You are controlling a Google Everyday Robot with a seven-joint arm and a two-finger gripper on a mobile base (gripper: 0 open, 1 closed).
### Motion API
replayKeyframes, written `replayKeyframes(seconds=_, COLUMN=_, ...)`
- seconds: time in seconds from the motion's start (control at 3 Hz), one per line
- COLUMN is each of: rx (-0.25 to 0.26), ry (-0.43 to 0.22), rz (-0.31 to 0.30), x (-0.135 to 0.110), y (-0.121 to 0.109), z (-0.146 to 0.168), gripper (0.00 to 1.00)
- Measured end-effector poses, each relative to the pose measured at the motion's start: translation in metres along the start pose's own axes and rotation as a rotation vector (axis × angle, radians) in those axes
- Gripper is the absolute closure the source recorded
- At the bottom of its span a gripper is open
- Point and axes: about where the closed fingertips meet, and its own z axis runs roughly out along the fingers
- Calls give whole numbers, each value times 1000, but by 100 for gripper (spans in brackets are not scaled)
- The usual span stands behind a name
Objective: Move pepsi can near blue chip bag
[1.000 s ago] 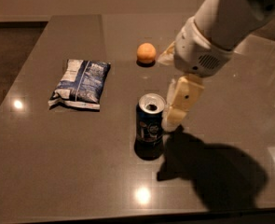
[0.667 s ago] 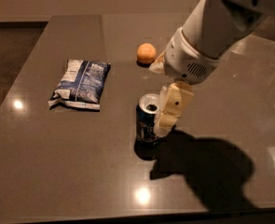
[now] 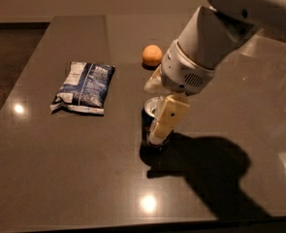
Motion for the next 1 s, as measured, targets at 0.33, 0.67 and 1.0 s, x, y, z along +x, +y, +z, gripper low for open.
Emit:
replayKeyframes(seconds=0.33, rx=-30, ry=-15, rz=-9, x=0, y=3, z=0, gripper=41)
replayKeyframes(seconds=0.67, rx=-22, ry=-34, rz=18, x=-2, y=-3, z=-14, gripper=64)
replayKeyframes(seconds=1.0, rx=34, ry=-35, rz=90, x=-5, y=-32, z=-36, gripper=88)
